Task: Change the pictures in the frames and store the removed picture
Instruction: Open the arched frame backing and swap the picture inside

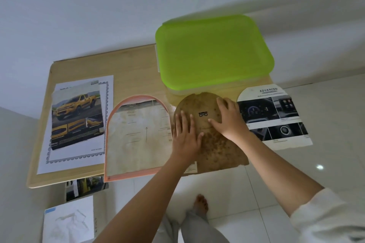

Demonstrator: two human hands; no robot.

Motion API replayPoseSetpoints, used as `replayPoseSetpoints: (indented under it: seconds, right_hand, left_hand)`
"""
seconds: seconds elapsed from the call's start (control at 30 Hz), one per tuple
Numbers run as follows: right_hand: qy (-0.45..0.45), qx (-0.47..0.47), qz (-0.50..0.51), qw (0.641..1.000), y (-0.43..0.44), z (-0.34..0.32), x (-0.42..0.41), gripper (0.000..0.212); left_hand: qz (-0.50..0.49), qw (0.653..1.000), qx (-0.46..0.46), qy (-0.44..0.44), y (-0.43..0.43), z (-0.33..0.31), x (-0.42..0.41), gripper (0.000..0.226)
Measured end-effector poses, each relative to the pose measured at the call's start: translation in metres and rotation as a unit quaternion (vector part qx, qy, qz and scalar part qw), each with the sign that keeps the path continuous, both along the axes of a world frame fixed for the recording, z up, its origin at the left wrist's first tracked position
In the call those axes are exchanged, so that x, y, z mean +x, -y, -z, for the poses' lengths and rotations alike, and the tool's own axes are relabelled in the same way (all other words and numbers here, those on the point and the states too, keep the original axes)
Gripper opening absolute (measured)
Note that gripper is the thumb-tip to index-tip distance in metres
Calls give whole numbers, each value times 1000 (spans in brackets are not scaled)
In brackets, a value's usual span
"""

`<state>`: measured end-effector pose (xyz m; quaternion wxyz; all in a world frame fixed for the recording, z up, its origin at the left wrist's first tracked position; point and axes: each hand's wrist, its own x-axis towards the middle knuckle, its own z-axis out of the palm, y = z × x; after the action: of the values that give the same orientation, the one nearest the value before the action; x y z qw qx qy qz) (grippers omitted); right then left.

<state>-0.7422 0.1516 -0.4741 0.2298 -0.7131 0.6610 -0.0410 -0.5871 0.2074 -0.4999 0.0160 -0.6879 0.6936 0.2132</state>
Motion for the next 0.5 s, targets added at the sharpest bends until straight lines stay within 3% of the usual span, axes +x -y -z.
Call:
replayPoseSetpoints:
  seconds: [0.17, 0.3, 0.5]
  right_hand:
    - [148, 26, 111, 982, 12, -1, -10, 68]
    - [310, 32, 181, 933, 5, -3, -26, 44]
    - [454, 73, 241, 854, -16, -12, -47, 41]
  left_hand:
    - [-6, 999, -25, -27, -9, 6, -9, 76]
    - [-12, 996, -67, -56, -10, 11, -15, 80]
    - [-8, 994, -60, -88, -12, -1, -31, 84]
